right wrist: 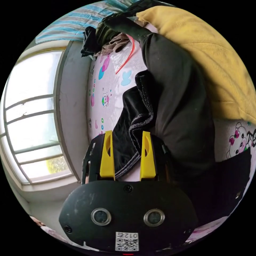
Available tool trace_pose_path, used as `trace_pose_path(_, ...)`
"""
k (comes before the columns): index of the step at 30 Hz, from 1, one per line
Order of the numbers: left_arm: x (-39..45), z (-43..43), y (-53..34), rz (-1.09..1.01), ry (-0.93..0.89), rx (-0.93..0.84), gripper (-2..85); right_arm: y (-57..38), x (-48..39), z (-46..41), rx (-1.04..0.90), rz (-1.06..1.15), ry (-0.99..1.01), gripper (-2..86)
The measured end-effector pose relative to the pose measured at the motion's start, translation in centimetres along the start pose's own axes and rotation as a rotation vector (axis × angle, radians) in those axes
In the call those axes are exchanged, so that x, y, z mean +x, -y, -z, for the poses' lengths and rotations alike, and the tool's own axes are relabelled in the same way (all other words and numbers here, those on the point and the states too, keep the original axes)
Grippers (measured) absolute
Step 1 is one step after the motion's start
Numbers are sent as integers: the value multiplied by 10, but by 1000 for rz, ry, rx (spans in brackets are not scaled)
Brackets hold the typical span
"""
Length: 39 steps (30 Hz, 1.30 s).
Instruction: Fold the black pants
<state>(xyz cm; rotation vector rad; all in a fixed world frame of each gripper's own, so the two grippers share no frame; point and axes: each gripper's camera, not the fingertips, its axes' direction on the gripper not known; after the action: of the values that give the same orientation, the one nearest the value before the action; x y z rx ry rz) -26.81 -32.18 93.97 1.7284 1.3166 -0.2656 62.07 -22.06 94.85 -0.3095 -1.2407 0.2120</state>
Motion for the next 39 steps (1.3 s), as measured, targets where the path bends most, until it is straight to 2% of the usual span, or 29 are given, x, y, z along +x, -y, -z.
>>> trace_pose_path(7,7,5,-14,18,-41,14,74,19,14,-8,55,-187,20,160)
trace_pose_path(15,11,13,-31,77,-120,45,72,30,37,9,208,-267,139,20)
trace_pose_path(18,23,26,-31,85,-124,74,70,43,14,23,177,-178,244,4)
trace_pose_path(23,58,72,-26,38,-159,186,70,70,-92,83,138,161,269,-3)
trace_pose_path(29,127,148,-29,-85,-225,319,70,68,-206,166,155,428,360,-4)
trace_pose_path(35,195,225,-55,-213,-241,433,68,42,-272,239,196,587,403,-4)
trace_pose_path(39,226,267,-80,-256,-262,488,69,27,-286,271,213,610,440,-4)
